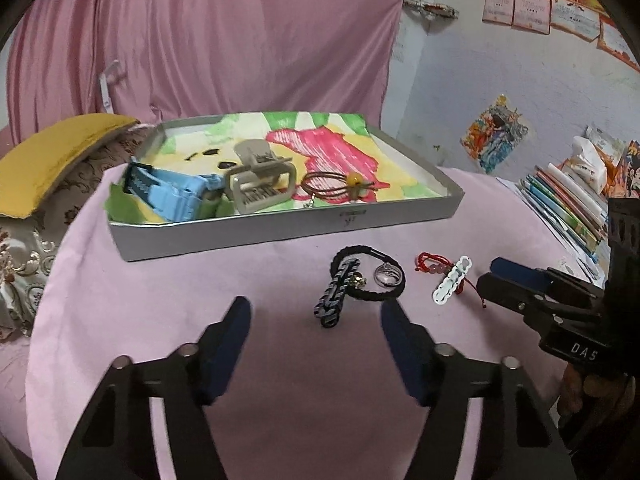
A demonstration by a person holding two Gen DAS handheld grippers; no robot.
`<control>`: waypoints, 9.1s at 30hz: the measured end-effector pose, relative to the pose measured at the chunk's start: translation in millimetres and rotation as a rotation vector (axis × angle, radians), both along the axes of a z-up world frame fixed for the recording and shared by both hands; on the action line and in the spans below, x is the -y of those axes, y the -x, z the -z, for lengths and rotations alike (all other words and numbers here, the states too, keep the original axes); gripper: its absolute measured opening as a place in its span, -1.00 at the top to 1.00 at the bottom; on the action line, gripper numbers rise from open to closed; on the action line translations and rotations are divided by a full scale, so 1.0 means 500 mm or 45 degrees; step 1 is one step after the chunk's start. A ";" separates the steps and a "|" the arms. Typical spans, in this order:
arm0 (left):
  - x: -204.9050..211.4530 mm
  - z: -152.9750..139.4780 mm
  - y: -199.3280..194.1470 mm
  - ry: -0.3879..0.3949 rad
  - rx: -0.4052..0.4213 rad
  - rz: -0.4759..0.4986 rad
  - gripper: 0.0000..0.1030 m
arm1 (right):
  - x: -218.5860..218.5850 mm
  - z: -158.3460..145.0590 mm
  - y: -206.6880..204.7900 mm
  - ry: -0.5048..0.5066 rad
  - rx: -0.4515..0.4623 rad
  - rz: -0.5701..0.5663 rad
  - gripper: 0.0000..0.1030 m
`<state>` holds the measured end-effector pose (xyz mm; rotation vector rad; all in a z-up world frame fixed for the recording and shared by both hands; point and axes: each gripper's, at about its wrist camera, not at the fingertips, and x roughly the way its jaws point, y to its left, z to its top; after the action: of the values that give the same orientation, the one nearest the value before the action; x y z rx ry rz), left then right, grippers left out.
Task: Organize jewelry
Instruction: 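Grasp the white red-string hair clip with the right gripper while the left grasps the black braided bracelet, then carry the white clip and braided bracelet into the tray and open both grippers, then withdraw both grippers from the tray toward the remaining black hair tie, then grasp the red-string bead bracelet with the right gripper while the left grasps the black hair tie, then lift the red bracelet and black hair tie and carry both over the tray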
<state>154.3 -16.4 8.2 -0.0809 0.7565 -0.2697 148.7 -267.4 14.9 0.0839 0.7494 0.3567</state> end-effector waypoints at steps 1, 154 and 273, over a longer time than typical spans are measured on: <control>0.004 0.000 -0.003 -0.004 -0.004 0.005 -0.07 | -0.001 0.001 -0.003 0.000 -0.010 -0.002 0.40; -0.002 -0.122 0.000 0.057 0.433 -0.254 -0.98 | 0.060 -0.134 -0.009 -0.058 0.533 0.169 -0.97; 0.042 -0.137 -0.104 0.064 0.577 -0.245 0.90 | -0.048 -0.152 -0.131 0.041 0.611 0.030 0.82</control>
<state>206.5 -37.4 76.5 -0.1337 0.2887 -0.1161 213.9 -243.3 90.7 -0.0237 0.2793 0.3258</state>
